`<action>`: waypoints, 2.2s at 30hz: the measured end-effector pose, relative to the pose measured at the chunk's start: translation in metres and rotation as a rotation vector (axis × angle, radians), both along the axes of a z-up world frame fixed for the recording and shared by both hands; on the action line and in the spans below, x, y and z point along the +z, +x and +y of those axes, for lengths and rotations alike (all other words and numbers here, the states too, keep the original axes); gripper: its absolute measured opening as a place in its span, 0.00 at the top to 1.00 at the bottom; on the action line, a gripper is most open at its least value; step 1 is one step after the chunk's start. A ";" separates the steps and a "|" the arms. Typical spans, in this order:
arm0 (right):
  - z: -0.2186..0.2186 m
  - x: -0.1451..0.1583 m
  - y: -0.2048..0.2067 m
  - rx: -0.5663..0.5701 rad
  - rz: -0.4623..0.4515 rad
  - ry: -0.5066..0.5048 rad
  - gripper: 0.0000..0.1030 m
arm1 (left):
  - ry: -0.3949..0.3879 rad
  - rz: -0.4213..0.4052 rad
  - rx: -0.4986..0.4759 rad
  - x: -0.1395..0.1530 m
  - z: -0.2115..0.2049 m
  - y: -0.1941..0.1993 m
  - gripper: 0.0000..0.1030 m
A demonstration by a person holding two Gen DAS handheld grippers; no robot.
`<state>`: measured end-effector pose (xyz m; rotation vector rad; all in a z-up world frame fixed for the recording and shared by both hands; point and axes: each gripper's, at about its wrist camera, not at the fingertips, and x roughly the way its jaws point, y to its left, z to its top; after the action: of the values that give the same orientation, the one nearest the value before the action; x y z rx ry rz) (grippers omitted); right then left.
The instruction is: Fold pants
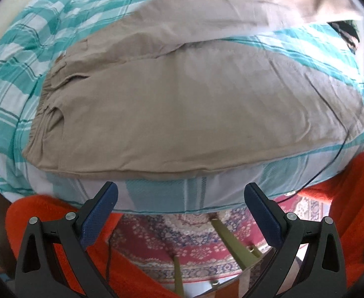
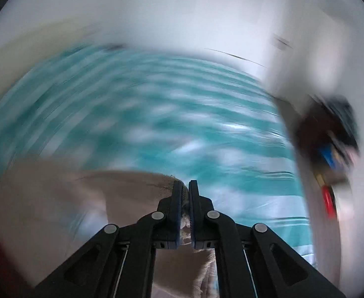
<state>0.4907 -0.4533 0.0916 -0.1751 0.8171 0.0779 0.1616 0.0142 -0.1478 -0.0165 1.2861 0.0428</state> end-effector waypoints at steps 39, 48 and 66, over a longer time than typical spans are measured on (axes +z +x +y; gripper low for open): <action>-0.001 -0.247 0.055 -0.138 0.188 0.350 0.41 | 0.161 -0.247 0.017 -0.101 0.018 0.279 0.02; 0.220 -0.289 0.096 0.375 0.442 0.478 0.41 | 0.060 -0.276 0.039 -0.107 0.030 0.271 0.01; -0.023 -0.251 0.036 -0.137 0.214 0.286 0.32 | -0.060 -0.290 0.053 -0.059 0.019 0.234 0.01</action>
<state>0.5266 -0.4758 -0.1593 0.1614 1.0186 0.0846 0.3955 0.0332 -0.2071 -0.1050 0.9962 0.0457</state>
